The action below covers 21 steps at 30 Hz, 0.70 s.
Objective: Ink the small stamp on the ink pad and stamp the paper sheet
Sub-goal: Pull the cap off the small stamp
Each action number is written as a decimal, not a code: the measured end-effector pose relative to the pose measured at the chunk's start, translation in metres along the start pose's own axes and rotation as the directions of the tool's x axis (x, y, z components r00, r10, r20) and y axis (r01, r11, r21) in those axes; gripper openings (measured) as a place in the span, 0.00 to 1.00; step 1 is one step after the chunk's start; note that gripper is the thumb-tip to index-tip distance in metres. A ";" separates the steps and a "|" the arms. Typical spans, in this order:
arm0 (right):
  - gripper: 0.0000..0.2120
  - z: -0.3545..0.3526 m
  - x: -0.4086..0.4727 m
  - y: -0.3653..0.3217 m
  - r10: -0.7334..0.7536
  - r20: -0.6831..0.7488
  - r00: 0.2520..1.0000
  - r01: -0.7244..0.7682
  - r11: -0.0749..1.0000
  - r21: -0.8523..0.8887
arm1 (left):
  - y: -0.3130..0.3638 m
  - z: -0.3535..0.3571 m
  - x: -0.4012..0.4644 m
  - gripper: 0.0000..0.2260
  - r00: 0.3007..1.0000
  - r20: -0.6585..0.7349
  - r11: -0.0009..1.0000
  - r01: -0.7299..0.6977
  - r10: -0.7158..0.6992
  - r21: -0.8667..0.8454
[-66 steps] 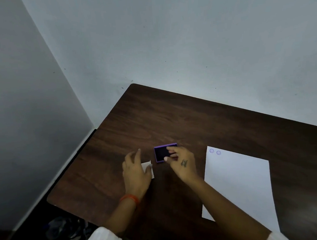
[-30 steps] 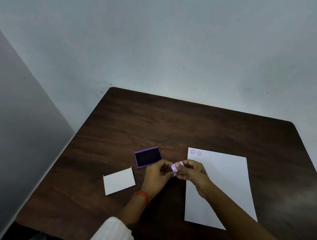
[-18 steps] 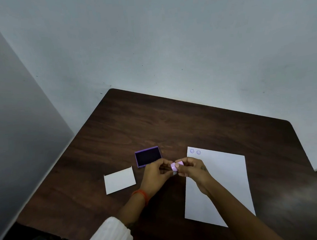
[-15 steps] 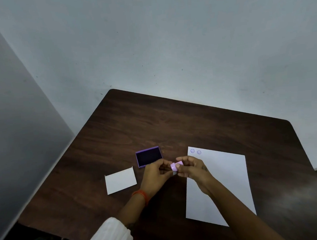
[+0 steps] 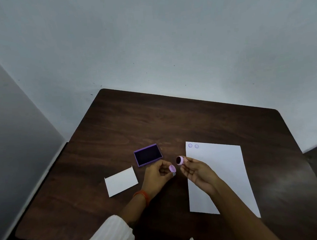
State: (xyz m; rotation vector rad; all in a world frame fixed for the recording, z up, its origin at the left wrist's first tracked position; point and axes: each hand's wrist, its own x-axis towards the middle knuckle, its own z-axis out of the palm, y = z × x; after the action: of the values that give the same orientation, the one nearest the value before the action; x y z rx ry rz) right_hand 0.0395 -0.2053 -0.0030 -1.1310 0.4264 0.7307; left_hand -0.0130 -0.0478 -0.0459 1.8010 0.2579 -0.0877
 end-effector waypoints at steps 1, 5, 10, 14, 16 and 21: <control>0.11 -0.001 -0.002 0.001 0.028 0.010 1.000 -0.029 0.997 0.066 | -0.001 0.002 0.000 0.10 1.000 0.007 1.000 -0.009 0.009 0.019; 0.13 -0.005 -0.008 0.007 0.082 0.051 0.995 -0.091 0.975 0.202 | -0.003 0.008 0.001 0.09 0.999 0.031 0.989 -0.047 0.043 0.139; 0.12 -0.010 -0.009 0.006 0.073 0.121 0.990 -0.100 0.966 0.238 | -0.008 0.015 0.004 0.10 0.998 -0.026 0.944 -0.053 0.066 0.325; 0.10 -0.013 -0.008 0.000 0.065 0.184 0.981 -0.107 0.967 0.230 | -0.007 0.018 0.002 0.16 0.998 -0.044 0.932 -0.019 0.038 0.362; 0.09 -0.011 -0.007 -0.003 0.064 0.203 0.977 -0.113 0.964 0.239 | -0.007 0.014 -0.002 0.19 0.997 -0.054 0.916 -0.024 0.049 0.402; 0.09 -0.007 -0.002 -0.012 0.115 0.208 0.971 -0.153 0.973 0.174 | -0.012 -0.017 -0.016 0.20 0.907 -0.357 0.819 0.024 0.224 0.573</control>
State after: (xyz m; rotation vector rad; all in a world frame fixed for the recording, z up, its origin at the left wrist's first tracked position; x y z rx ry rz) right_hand 0.0469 -0.2153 0.0032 -0.8482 0.3983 0.8931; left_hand -0.0324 -0.0309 -0.0504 2.4256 0.4708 0.3357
